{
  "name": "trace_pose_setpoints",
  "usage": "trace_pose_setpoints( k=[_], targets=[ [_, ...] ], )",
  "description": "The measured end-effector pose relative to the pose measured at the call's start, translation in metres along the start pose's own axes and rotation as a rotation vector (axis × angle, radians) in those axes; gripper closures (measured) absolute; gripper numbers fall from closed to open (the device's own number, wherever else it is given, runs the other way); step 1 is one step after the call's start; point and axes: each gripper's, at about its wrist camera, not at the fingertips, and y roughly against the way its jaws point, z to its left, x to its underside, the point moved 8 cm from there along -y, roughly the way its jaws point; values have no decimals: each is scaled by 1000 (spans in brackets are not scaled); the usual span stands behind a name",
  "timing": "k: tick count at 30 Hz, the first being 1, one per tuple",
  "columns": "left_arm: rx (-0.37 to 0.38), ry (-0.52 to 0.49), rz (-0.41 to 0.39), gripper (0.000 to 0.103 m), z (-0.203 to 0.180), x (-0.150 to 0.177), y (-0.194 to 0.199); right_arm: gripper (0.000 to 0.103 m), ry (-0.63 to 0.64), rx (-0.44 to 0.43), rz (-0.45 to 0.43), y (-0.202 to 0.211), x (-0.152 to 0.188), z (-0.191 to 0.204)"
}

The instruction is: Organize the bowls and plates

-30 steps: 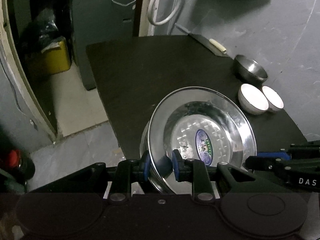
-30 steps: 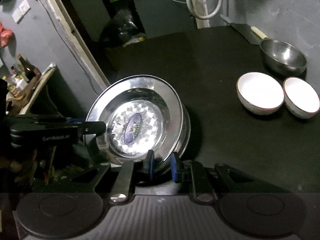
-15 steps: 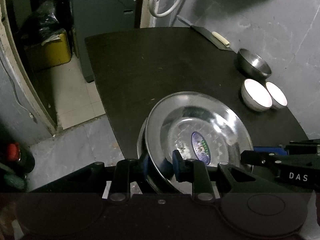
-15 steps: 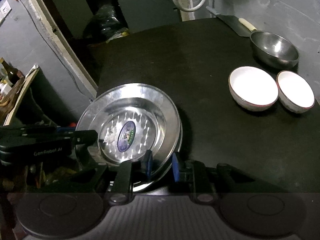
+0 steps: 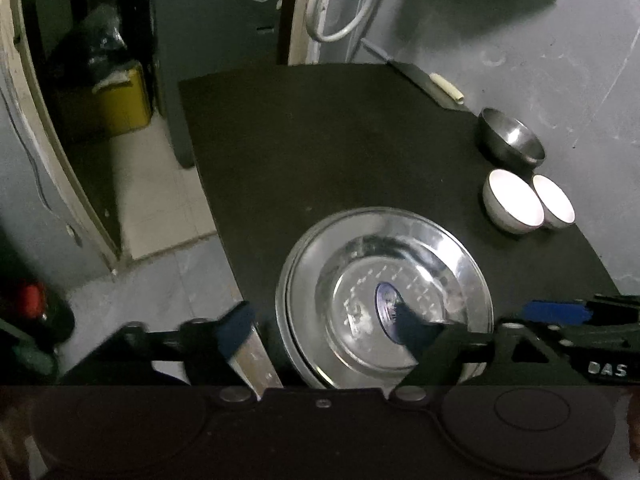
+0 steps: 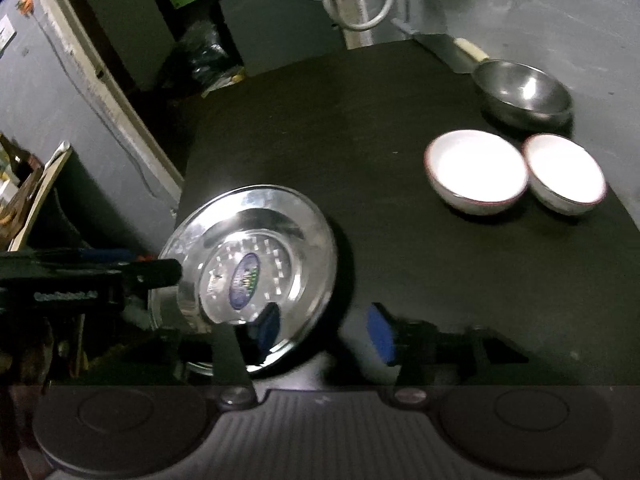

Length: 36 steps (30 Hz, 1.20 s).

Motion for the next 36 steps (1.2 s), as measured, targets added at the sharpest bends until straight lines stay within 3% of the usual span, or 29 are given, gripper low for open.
trace_pose_setpoints(
  k=[1, 3, 5, 7, 13, 20, 28, 34, 36],
  targets=[
    [-12, -16, -6, 9, -2, -3, 1, 30, -8, 1, -6, 4, 1, -4],
    [-32, -51, -17, 3, -9, -10, 3, 6, -27, 3, -27, 12, 3, -13],
    [-43, -86, -22, 1, -19, -19, 0, 0, -63, 12, -79, 24, 5, -24],
    [-39, -118, -31, 1, -30, -28, -4, 0, -87, 19, -139, 36, 4, -35],
    [38, -184, -154, 1, -75, -66, -17, 0, -156, 122, -298, 63, -9, -79],
    [104, -202, -257, 1, -137, -134, -57, 0, -268, 228, -396, 60, -54, -148],
    [46, -222, -261, 1, -192, -200, -121, 0, -332, 300, -503, 15, -114, -197],
    [60, -207, -196, 2, -207, -222, -172, 13, -344, 297, -473, -26, -137, -219],
    [78, -198, -180, 8, -210, -225, -186, 20, -353, 295, -455, -36, -140, -225]
  ],
)
